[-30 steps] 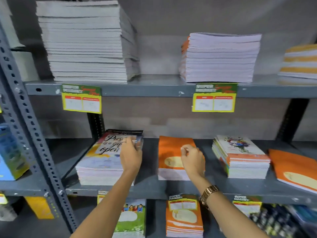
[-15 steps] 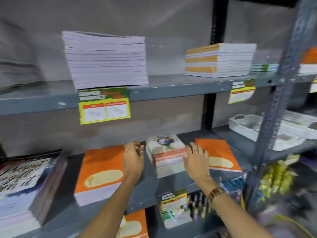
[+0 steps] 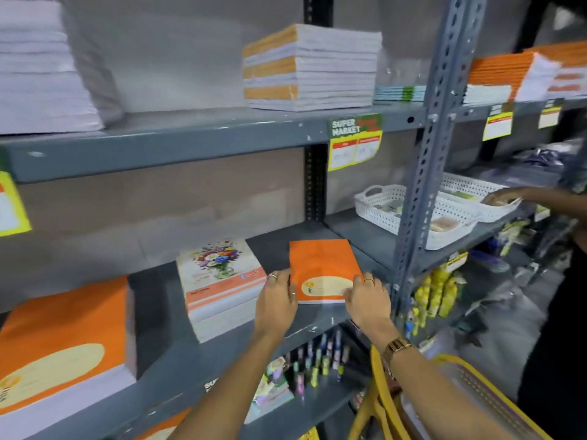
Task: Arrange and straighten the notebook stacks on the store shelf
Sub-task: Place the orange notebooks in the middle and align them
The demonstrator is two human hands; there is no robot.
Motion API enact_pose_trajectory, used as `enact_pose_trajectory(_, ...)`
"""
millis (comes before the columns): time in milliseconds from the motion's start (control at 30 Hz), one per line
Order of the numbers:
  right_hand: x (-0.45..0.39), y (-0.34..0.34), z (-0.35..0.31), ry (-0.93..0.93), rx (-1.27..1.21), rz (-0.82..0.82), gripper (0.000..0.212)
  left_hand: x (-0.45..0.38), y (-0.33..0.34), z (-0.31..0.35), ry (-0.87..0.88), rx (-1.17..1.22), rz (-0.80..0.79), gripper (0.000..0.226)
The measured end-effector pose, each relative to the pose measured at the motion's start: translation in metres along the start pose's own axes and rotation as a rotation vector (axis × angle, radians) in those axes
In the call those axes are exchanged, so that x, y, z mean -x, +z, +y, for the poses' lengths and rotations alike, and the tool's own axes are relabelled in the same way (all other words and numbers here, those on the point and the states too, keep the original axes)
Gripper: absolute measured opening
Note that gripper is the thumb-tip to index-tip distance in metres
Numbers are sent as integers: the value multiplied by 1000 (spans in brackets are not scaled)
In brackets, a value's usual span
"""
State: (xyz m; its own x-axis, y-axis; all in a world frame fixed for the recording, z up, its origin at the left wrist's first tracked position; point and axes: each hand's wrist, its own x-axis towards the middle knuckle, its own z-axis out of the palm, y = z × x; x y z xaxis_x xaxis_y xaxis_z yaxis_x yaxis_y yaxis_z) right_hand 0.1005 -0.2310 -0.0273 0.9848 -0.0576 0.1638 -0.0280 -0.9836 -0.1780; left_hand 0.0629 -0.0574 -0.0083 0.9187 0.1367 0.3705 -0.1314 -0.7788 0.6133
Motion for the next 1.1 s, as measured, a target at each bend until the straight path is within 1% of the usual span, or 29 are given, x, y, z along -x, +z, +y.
enact_pose_trajectory(67, -4, 4, 8, 49, -70, -48, 41, -3, 17, 2, -21, -33, -56, 34)
enact_pose_trajectory(167, -8, 10, 13, 112, -178, -103, 49, -8, 33, 2, -122, -72, -80, 35)
enact_pose_trajectory(300, -13, 15, 14, 176, -300, -124, 51, -14, 46, 3, -242, -96, -106, 32)
enact_pose_trajectory(367, -17, 15, 13, 219, -377, -111, 50, -17, 51, 2, -309, -49, -120, 32)
enact_pose_trajectory(500, -27, 15, 14, 332, -545, -137, 50, -21, 63, 3, -433, 60, -138, 35)
enact_pose_trajectory(567, -30, 15, 15, 396, -620, -161, 46, -22, 67, 4, -483, 116, -99, 33)
enact_pose_trajectory(633, -34, 14, 17, 488, -751, -177, 33, -24, 67, 4, -543, 183, -11, 29)
enact_pose_trajectory(700, -37, 12, 18, 562, -899, -144, 25, -27, 65, 2, -603, 277, 66, 24)
enact_pose_trajectory(800, -37, 3, 15, 613, -1054, -65, 16, -29, 61, 7, -699, 450, 135, 27)
enact_pose_trajectory(833, -36, 0, 14, 637, -1128, -52, 16, -29, 59, 10, -703, 489, 151, 27)
enact_pose_trajectory(900, -32, -7, 11, 672, -1265, -10, 18, -27, 56, 16, -656, 560, 187, 21)
enact_pose_trajectory(1000, -23, -16, 8, 655, -1310, 72, 19, -22, 42, 27, -589, 658, 240, 14)
enact_pose_trajectory(1100, -9, -25, 3, 625, -1361, 131, 26, -13, 24, 33, -524, 683, 262, 14)
